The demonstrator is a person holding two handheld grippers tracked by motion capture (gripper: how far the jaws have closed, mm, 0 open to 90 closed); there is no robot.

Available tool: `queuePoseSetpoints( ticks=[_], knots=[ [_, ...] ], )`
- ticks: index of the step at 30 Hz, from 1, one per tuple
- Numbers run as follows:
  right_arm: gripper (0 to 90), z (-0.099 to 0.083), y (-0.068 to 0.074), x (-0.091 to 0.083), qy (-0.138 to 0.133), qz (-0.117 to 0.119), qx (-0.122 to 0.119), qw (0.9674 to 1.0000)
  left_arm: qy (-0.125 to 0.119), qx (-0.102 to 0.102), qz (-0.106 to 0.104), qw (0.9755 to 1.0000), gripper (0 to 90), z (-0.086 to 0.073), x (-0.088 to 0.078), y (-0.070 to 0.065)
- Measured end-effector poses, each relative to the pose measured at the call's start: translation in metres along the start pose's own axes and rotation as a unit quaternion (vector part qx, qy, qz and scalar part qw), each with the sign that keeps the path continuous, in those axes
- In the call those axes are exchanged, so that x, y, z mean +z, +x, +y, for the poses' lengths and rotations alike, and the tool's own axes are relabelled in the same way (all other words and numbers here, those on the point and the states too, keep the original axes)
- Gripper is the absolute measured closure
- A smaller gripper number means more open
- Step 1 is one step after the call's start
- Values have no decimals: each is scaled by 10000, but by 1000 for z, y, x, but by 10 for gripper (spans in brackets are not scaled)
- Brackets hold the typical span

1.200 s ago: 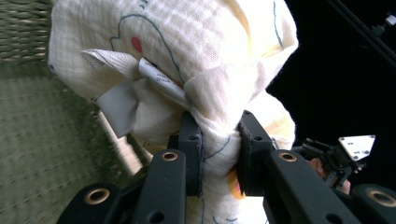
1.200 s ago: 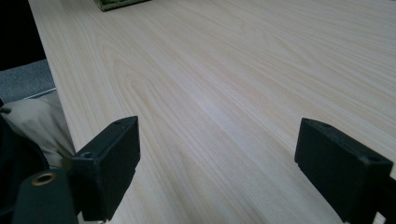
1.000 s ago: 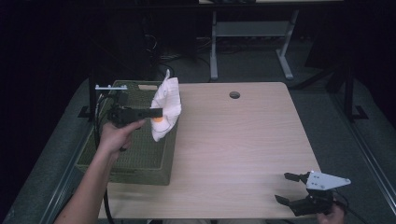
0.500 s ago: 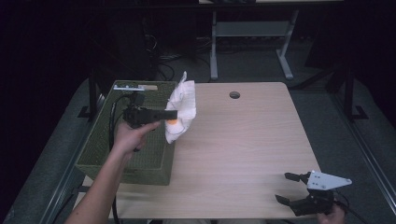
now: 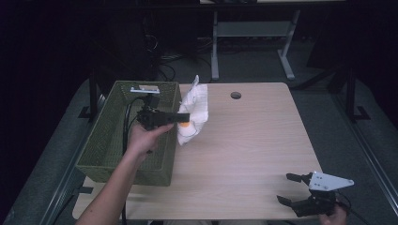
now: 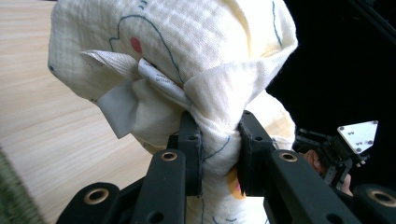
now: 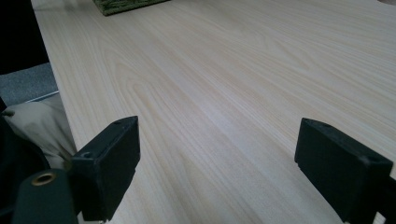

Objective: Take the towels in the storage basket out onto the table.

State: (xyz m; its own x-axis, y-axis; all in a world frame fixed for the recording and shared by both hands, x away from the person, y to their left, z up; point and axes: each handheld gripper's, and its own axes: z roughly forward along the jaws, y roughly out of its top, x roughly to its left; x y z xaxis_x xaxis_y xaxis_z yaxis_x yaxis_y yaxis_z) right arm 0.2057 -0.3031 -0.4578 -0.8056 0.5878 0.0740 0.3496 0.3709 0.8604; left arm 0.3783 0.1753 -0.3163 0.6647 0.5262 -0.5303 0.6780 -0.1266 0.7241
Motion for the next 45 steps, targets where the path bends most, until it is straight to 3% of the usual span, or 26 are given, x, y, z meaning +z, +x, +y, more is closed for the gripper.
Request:
queuePoseSetpoints(
  ticks=[20, 31, 32, 45],
  knots=[
    [138, 0, 0, 1, -6, 21, -17, 10000, 207, 26, -85, 9997, 747, -4, 38, -8],
    [138, 0, 0, 0, -12, 32, 37, 10000, 188, 68, -134, 9997, 747, -6, 55, -12],
    [138, 0, 0, 0, -18, 33, 28, 10000, 244, 139, -136, 9995, 747, -6, 60, -15],
    [138, 0, 0, 0, -36, 73, 8, 10000, 464, 85, -230, 9986, 747, -10, 90, -18]
  ],
)
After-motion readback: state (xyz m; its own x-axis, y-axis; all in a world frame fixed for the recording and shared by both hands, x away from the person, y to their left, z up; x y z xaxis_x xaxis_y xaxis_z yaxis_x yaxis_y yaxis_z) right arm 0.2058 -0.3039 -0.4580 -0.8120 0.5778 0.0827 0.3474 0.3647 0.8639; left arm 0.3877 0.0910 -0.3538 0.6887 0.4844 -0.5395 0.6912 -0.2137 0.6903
